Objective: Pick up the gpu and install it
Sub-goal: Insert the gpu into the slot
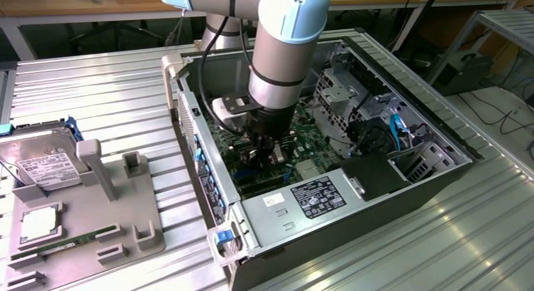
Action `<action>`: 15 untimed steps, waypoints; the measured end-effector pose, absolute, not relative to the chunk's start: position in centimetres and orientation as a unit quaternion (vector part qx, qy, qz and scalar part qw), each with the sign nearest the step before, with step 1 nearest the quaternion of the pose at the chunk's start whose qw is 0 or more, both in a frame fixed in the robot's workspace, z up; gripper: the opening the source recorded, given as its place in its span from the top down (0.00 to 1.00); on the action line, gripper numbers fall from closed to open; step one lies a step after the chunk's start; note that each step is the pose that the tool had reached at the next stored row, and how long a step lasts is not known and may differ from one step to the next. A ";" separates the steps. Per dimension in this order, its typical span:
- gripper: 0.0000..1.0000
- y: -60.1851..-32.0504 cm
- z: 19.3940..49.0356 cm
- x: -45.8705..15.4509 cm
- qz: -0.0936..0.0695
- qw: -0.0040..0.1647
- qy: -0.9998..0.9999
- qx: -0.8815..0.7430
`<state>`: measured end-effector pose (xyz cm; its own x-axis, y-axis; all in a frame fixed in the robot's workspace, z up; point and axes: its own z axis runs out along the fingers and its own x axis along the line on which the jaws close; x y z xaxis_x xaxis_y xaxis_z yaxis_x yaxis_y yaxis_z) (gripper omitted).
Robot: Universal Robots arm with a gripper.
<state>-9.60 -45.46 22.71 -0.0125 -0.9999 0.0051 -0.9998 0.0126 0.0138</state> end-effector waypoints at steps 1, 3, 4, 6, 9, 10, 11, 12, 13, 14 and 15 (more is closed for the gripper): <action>0.71 -45.5 22.6 -9.6 -0.004 0.007 -0.712 0.703; 0.71 -45.5 22.5 -9.6 -0.004 0.007 -0.711 0.703; 0.71 -45.5 22.5 -9.6 -0.004 0.007 -0.711 0.703; 0.71 -45.5 22.3 -9.6 -0.005 0.007 -0.711 0.703; 0.71 -45.5 22.3 -9.6 -0.006 0.008 -0.712 0.703; 0.71 -45.5 22.3 -9.6 -0.006 0.008 -0.712 0.703; 0.71 -45.5 22.3 -9.6 -0.006 0.007 -0.712 0.703; 0.71 -45.5 22.3 -9.6 -0.006 0.007 -0.712 0.703; 0.71 -45.5 22.3 -9.6 -0.006 0.007 -0.712 0.703; 0.71 -45.5 22.3 -9.6 -0.006 0.007 -0.712 0.703; 0.71 -45.5 22.3 -9.6 -0.006 0.007 -0.712 0.703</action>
<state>-9.59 -45.45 22.31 -0.0125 -0.9999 0.0027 -0.9998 0.0126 0.0184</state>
